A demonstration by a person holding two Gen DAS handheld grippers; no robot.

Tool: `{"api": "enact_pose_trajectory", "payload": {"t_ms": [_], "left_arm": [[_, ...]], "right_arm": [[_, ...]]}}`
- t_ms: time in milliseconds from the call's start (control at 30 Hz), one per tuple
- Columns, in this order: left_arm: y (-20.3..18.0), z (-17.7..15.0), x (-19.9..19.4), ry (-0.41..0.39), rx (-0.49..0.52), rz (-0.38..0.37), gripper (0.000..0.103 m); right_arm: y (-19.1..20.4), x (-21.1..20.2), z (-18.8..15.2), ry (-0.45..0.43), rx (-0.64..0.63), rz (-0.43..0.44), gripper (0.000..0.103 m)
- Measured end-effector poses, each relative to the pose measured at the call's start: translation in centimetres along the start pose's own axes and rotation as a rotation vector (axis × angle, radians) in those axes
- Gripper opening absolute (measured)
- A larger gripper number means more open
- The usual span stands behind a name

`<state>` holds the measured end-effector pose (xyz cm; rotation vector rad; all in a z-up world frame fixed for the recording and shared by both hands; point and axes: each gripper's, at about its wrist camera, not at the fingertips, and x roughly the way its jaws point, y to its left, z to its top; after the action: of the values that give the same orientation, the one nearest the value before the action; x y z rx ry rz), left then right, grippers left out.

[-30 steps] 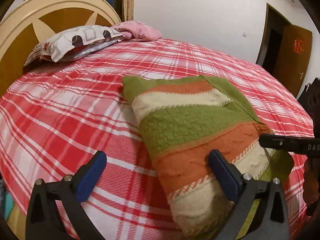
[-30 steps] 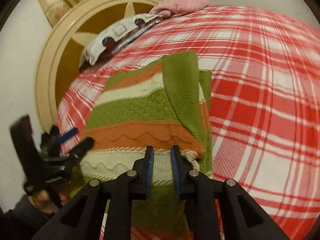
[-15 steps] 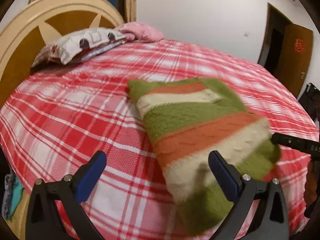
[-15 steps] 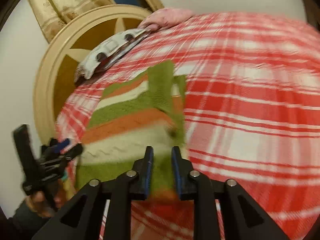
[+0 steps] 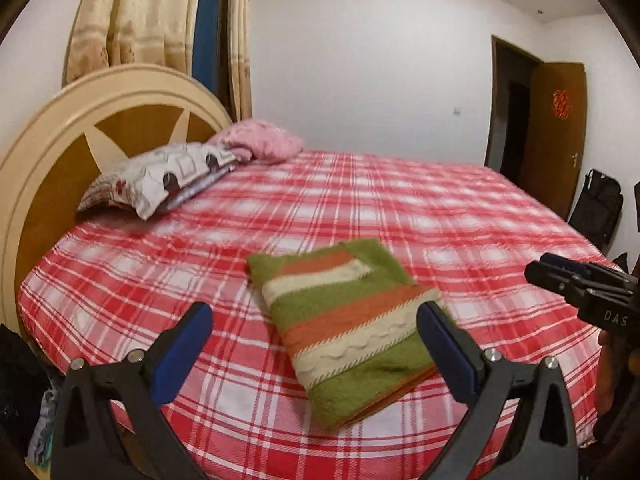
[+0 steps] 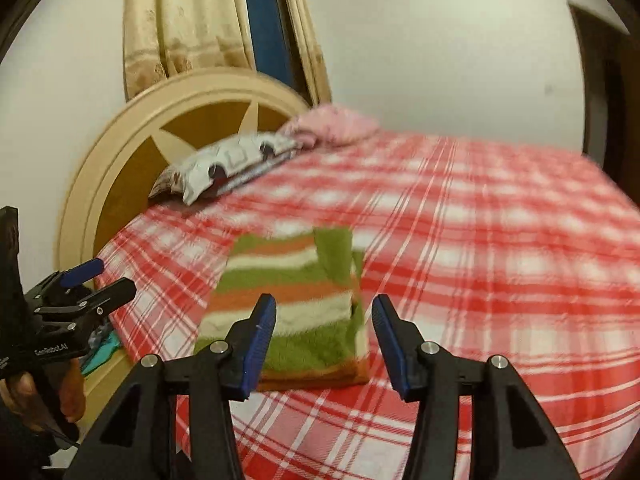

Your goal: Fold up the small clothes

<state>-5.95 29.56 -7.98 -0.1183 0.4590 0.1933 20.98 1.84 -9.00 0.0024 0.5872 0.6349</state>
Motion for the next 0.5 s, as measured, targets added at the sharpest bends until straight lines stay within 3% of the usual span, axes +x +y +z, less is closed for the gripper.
{"api": "enact_pose_trajectory", "payload": {"t_ms": [100, 233, 500], "left_arm": [[0.1, 0.7, -1.3, -0.036, -0.011, -0.013, 0.103], [0.0, 1.1, -2.4, -0.068, -0.005, -0.023, 0.103], [-0.1, 1.2, -2.9, -0.083, -0.004, -0.029, 0.103]], "right_arm": [[0.8, -2.5, 1.2, -0.073, -0.033, -0.05, 0.052], [1.7, -4.6, 1.6, -0.112, -0.056, -0.055, 0.064], [2.5, -6.0, 1.2, -0.126, -0.081, -0.043, 0.064]]}}
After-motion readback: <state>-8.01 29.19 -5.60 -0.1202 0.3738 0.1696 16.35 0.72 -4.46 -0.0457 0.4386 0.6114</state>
